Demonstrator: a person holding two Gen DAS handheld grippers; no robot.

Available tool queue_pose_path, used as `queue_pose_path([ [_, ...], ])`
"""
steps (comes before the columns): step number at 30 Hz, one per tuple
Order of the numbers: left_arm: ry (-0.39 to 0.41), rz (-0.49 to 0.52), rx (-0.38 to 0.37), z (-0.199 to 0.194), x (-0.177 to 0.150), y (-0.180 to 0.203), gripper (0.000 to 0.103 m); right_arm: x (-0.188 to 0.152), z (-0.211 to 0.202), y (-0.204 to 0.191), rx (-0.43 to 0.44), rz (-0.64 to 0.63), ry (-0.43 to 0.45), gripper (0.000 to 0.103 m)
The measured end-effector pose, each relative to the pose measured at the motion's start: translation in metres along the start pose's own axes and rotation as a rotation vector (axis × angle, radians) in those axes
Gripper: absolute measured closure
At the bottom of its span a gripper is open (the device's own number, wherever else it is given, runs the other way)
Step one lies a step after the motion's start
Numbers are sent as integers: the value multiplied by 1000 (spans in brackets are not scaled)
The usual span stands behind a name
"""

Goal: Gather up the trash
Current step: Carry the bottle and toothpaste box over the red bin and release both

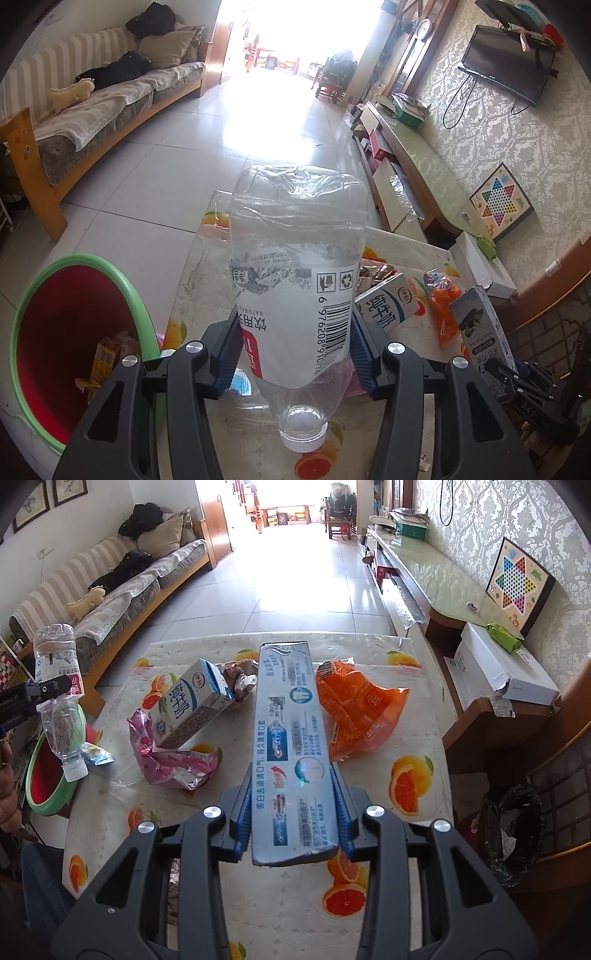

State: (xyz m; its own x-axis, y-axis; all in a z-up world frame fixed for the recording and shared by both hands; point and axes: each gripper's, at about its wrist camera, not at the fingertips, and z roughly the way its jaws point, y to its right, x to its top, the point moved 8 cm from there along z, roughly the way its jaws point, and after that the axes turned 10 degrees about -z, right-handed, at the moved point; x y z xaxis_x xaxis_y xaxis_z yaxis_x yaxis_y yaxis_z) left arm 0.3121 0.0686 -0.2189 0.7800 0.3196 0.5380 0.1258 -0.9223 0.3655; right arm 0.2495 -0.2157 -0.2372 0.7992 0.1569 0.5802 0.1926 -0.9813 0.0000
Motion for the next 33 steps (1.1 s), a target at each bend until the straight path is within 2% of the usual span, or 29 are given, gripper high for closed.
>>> queue_pose_path([
  [9,47,1,0,-42,-4,-13,54,9,-35,-22,-4,-36,54,67],
  [15,84,-14,38,-69,2,-37,54,24,-47,-52,17,-71,88,67],
  [24,117,-80,89,-96,15,-99,54,47,-50,-120,78,-146,118,68],
  [33,129,-129,166,-99,28,-170,54,60,-43,-188,153,-213,128,68],
])
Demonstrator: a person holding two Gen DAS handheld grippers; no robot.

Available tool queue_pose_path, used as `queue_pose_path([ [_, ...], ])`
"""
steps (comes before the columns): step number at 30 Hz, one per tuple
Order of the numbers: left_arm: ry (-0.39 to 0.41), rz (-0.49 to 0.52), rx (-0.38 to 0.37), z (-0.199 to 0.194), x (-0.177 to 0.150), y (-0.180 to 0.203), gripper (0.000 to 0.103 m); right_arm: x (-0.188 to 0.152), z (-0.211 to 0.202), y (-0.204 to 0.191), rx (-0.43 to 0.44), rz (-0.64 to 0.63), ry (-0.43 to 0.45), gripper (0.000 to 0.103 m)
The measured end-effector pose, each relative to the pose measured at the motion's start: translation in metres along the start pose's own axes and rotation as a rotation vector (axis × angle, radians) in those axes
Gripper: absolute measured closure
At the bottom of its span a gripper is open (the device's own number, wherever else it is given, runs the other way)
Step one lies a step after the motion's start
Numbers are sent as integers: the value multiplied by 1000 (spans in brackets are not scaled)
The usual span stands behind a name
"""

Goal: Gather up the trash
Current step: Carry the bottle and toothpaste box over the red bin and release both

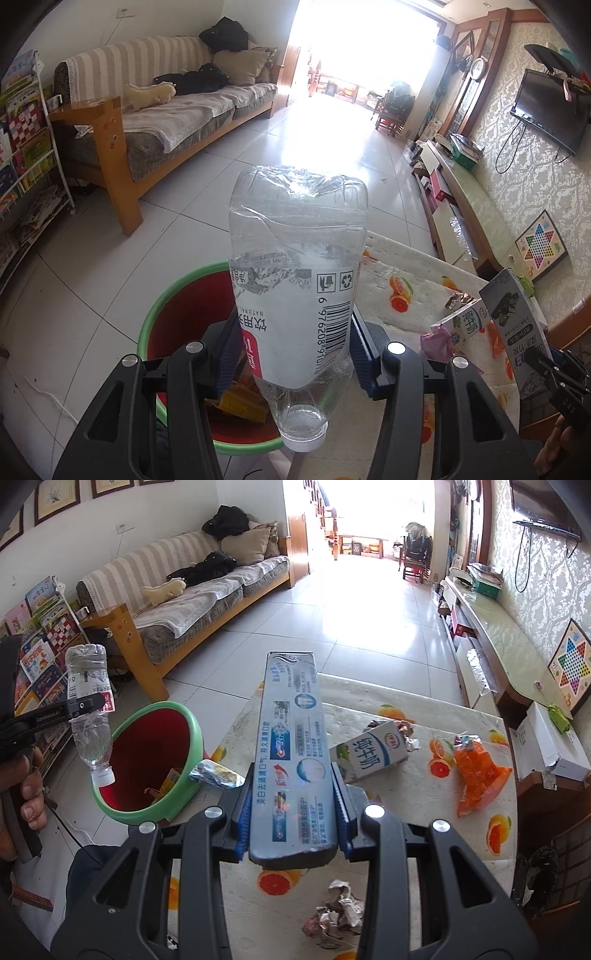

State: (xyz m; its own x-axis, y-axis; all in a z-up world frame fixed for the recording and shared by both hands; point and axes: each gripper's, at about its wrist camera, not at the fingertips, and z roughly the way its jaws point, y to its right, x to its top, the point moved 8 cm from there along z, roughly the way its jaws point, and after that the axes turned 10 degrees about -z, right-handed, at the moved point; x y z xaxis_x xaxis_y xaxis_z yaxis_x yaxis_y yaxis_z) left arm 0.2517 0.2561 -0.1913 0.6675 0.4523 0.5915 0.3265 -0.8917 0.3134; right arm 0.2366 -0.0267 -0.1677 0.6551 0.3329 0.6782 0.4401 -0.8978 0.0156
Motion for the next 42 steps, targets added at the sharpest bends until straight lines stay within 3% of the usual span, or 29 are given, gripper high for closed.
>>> queue_pose_path([
  [10,-9,-18,45,20,8,-31,53,10,21,-49,67,-51,-16,68],
  [12,-8,-21,56,22,8,-31,43,12,23,-53,70,-55,-17,68],
  [14,2,-35,58,23,8,-33,14,13,25,-56,73,-58,-20,68],
  [15,9,-41,58,21,8,-33,13,14,26,-57,74,-60,-20,68],
  [24,37,-100,87,9,8,-52,8,20,32,-76,106,-89,-23,68],
  [42,83,-189,130,-17,8,-106,8,50,76,-183,240,-223,-43,68],
])
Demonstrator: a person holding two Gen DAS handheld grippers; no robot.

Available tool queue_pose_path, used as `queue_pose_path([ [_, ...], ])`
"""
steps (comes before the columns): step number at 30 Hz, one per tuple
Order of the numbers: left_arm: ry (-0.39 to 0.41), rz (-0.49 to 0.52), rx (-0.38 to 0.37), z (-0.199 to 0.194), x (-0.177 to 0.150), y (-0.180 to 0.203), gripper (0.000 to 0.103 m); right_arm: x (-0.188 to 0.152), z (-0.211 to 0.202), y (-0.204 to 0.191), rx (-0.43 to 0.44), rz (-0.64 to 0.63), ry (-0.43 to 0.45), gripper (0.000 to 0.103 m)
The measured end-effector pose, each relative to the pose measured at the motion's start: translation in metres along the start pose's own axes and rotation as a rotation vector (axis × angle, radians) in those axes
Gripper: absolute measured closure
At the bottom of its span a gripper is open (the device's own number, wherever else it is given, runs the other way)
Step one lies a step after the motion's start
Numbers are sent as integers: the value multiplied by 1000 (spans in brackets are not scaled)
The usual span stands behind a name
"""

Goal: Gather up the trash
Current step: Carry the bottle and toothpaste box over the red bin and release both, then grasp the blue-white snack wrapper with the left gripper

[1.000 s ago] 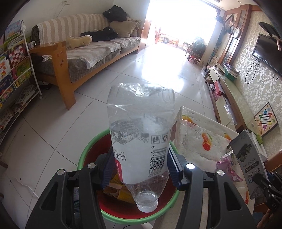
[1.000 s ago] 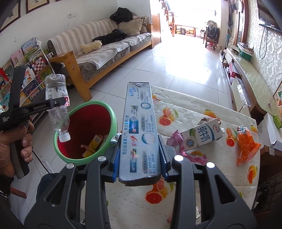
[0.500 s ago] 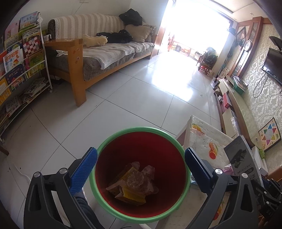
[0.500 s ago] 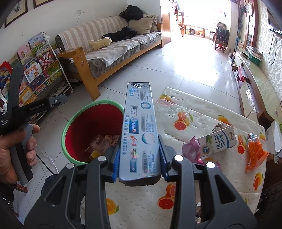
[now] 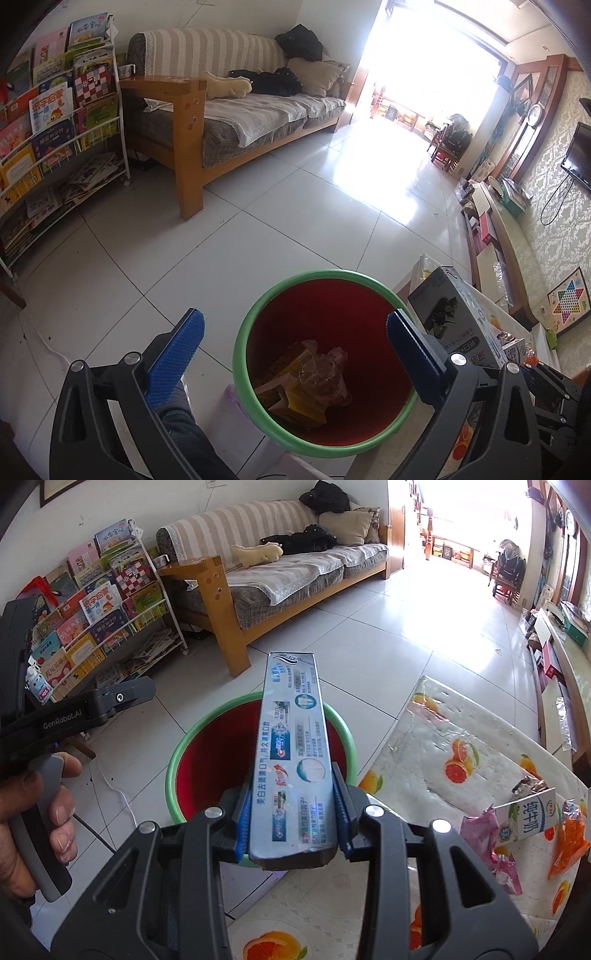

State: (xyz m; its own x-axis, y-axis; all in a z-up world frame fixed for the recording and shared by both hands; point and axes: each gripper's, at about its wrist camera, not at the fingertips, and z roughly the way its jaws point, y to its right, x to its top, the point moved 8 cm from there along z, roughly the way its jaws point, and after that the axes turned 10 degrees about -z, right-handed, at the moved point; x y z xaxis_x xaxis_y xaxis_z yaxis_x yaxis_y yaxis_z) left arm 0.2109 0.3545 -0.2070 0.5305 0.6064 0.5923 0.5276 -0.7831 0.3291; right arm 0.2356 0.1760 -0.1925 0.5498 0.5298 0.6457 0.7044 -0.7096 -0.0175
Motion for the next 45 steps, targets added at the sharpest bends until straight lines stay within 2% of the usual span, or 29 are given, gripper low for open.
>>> queue_pose_path([
  [4,1,0,3,1,0,-3,8,3,12,-5,14,-11,-21,67],
  [6,1,-2,4,1,0,-5,8,3,18,-6,19,-16,-38,57],
  [7,0,-5,4,1,0,-6,8,3,18,-4,10,-8,-33,40],
  [8,-1,-7,4,2,0,-6,8,3,16,-3,4,-3,-25,34],
  [9,-1,-7,4,3,0,-6,8,3,15,-2,1,-2,-24,34],
  [13,-5,-8,-8,4,0,-2,8,1,7,5,-23,6,-10,19],
  [20,-17,36,-45,1,-9,31,8,-7,-17,32,-80,41,11,6],
  [26,-79,119,-116,-1,-36,81,8,-35,-49,67,-153,86,18,5],
  [35,-179,294,-199,9,-97,175,8,-120,-101,157,-280,262,-15,5],
  [39,-239,382,-183,28,-130,204,8,-152,-122,195,-326,344,-13,5],
  [45,-338,501,-108,69,-170,215,8,-188,-134,236,-364,422,-25,5],
])
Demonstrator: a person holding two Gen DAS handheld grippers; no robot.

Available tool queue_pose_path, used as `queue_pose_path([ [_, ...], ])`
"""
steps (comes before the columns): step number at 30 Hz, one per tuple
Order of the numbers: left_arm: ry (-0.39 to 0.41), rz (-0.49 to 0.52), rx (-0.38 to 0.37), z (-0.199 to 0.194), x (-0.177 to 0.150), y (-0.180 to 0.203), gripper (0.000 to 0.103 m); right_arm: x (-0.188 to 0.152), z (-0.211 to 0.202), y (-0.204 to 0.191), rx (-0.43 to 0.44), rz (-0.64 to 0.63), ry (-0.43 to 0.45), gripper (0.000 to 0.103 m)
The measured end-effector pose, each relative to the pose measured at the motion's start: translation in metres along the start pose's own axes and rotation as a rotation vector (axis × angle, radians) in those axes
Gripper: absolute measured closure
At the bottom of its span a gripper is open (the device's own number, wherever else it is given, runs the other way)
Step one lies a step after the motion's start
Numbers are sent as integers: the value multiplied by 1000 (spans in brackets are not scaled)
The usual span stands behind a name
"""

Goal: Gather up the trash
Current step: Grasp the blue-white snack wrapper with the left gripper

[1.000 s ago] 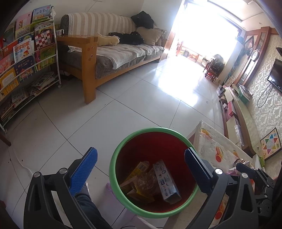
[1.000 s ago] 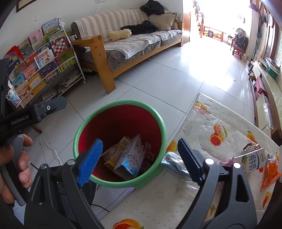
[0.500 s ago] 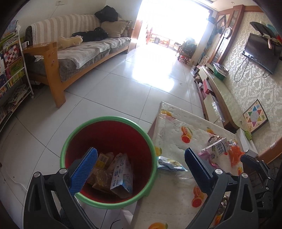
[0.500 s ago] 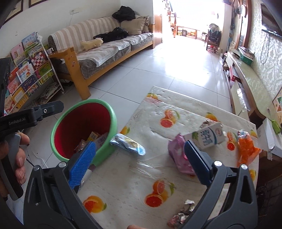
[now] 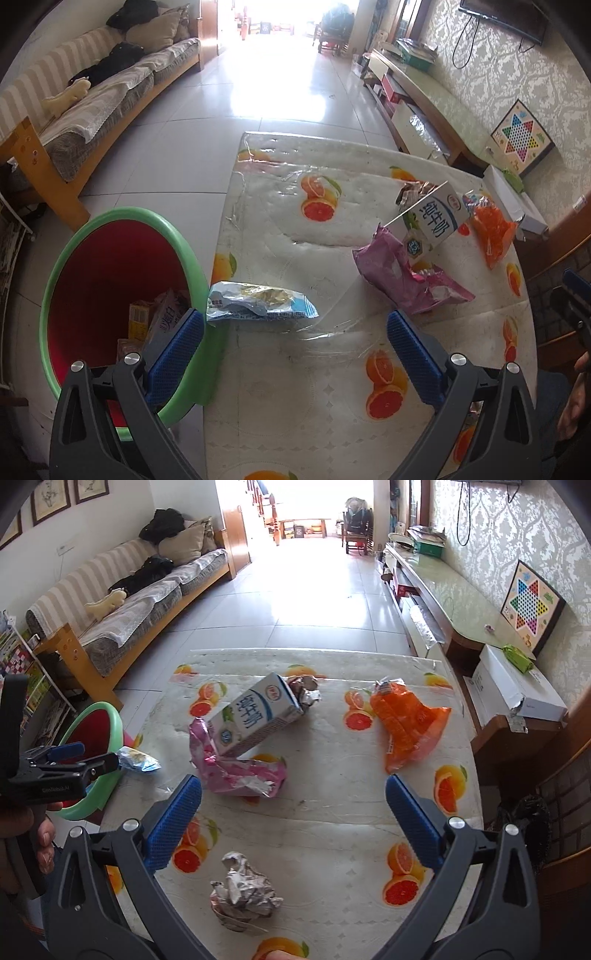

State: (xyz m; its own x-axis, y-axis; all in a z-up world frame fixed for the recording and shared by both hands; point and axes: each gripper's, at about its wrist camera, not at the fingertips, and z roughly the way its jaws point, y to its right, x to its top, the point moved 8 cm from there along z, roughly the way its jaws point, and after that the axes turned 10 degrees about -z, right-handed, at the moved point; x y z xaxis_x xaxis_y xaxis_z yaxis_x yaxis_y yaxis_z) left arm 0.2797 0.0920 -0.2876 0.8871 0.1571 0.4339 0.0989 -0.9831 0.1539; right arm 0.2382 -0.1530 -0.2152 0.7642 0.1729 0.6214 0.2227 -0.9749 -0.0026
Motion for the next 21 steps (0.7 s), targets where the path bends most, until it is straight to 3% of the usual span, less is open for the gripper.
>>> queue_pose_path([
  [7,-82,240,65,31,4,-1,8,-20,19,32,-17,73,-42,5],
  [14,-135,407,108,59,6,0,8,-23,38,35,-13,97,-70,5],
  [21,-186,421,77,72,0,-3,14,-23,48,38,-20,96,-83,5],
])
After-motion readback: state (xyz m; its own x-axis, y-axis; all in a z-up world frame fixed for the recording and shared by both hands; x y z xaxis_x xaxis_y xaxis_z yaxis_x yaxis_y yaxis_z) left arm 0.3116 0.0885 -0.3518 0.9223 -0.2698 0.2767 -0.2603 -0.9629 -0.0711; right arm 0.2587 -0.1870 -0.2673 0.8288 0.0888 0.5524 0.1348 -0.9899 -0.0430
